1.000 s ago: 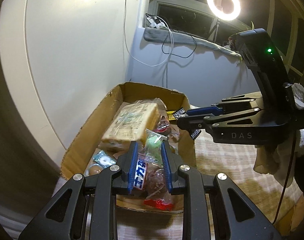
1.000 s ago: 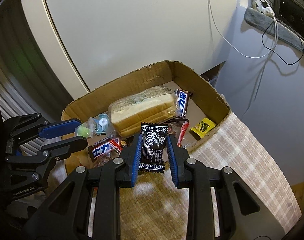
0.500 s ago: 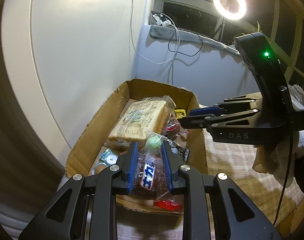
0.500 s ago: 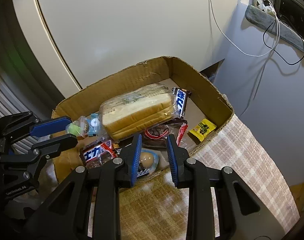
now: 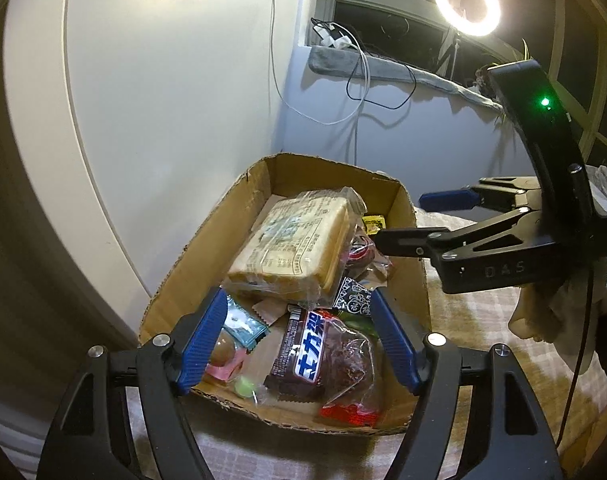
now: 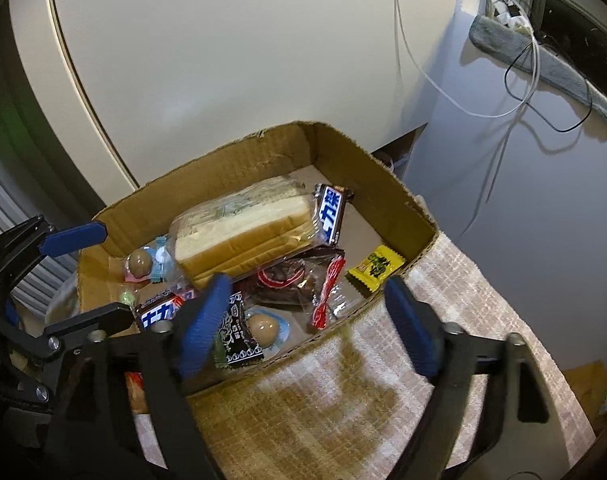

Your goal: Organize snacks

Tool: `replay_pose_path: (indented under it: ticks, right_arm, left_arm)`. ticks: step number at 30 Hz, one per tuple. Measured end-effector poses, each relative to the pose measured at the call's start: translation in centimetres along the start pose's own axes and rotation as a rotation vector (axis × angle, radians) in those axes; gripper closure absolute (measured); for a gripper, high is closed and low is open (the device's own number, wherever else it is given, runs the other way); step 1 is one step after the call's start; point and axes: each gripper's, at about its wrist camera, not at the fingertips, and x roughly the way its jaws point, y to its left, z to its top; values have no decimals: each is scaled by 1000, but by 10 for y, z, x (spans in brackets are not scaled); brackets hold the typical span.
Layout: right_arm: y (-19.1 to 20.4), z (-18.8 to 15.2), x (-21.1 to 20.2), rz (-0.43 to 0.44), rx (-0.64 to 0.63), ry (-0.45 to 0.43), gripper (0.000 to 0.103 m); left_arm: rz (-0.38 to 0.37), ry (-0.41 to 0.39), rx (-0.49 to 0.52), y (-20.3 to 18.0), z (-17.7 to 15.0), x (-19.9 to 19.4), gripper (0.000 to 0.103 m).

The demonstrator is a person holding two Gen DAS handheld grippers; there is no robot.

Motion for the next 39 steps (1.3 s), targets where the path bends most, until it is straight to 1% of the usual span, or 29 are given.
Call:
replay_pose_path:
  ticks: [3, 10, 26, 29, 36, 39]
  right_arm:
    - [0, 1, 0, -3, 4, -2, 17]
    - [0, 0, -1, -6, 4, 3, 17]
    - [2, -9, -25, -8, 30, -39, 17]
    - [3, -11, -30, -25, 43, -54, 17]
    - [14, -19, -47, -95, 50, -85, 17]
    - [20, -24, -57, -107, 56, -109, 17]
  left_arm:
    - [6, 6, -1, 0, 0, 2, 24]
    - [11, 3, 0, -1, 1, 2, 23]
    - [25, -11, -4, -6, 1, -9, 23]
    - [31, -15, -5, -6, 0, -11, 23]
    - [48, -25, -6, -7, -3, -18, 23]
    - [56, -33, -2, -9, -5, -25, 23]
